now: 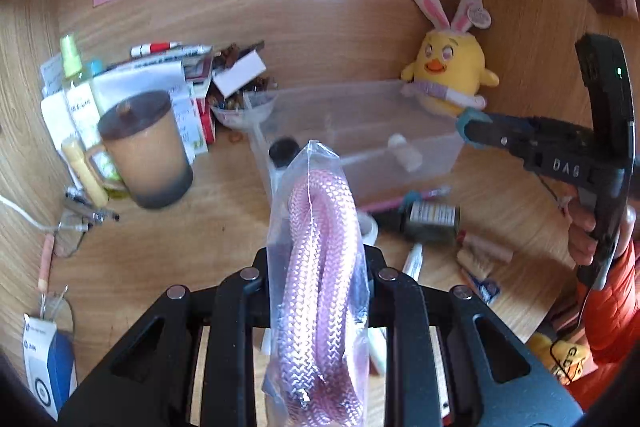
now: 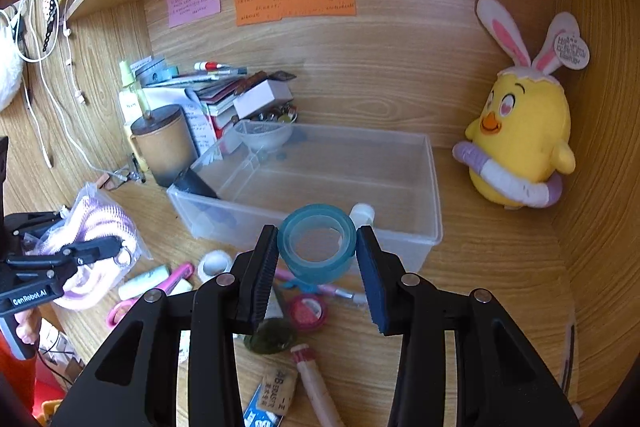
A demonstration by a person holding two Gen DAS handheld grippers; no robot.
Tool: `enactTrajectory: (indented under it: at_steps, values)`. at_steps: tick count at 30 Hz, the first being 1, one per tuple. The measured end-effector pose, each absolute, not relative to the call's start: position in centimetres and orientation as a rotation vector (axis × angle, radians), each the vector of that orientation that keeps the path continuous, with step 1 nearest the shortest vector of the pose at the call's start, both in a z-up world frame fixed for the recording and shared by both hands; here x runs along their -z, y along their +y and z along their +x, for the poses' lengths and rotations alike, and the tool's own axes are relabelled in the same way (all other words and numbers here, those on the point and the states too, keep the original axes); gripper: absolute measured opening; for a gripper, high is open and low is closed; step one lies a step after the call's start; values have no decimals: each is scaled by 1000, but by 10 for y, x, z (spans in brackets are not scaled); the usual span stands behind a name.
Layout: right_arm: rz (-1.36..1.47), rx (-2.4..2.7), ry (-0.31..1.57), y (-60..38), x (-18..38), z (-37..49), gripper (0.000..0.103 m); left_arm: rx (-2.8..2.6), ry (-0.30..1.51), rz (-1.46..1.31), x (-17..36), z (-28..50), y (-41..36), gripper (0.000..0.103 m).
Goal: Organize objects
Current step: 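Carry the rope bag and tape roll into the clear bin and release both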
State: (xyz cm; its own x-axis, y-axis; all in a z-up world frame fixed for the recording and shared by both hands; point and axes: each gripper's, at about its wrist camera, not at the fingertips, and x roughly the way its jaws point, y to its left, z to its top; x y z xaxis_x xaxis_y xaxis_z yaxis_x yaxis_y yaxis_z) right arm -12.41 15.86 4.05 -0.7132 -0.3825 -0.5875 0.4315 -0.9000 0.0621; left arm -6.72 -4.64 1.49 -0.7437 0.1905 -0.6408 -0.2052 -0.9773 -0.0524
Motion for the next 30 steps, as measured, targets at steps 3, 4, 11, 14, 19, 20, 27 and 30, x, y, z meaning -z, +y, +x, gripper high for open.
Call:
enactTrajectory:
  at_steps: [3, 4, 11, 14, 19, 20, 27, 30]
  values:
    - [839, 2576, 122, 158, -46, -133, 37, -2753, 33, -983, -25, -83, -40, 23]
    - [839, 2580, 124, 158, -48, -137, 37, -2750, 35, -982, -28, -90, -36, 23]
    - [869, 2594, 139, 158, -46, -166, 37, -2742, 46, -982, -39, -128, -19, 23]
    - [893, 2588, 145, 156, -42, -179, 37, -2742, 58, -999, -38, -144, -11, 23]
    - [949, 2560, 157, 148, -30, -197, 37, -2719, 75, -1064, -29, -171, -1, 23]
    - [960, 2551, 160, 146, -28, -200, 37, -2716, 78, -1080, -27, -177, 1, 23]
    - [1036, 2500, 200, 129, -7, -220, 37, -2696, 90, -1140, -16, -206, 10, 23]
    - [1060, 2480, 200, 124, -1, -227, 37, -2690, 100, -1156, -14, -216, 13, 23]
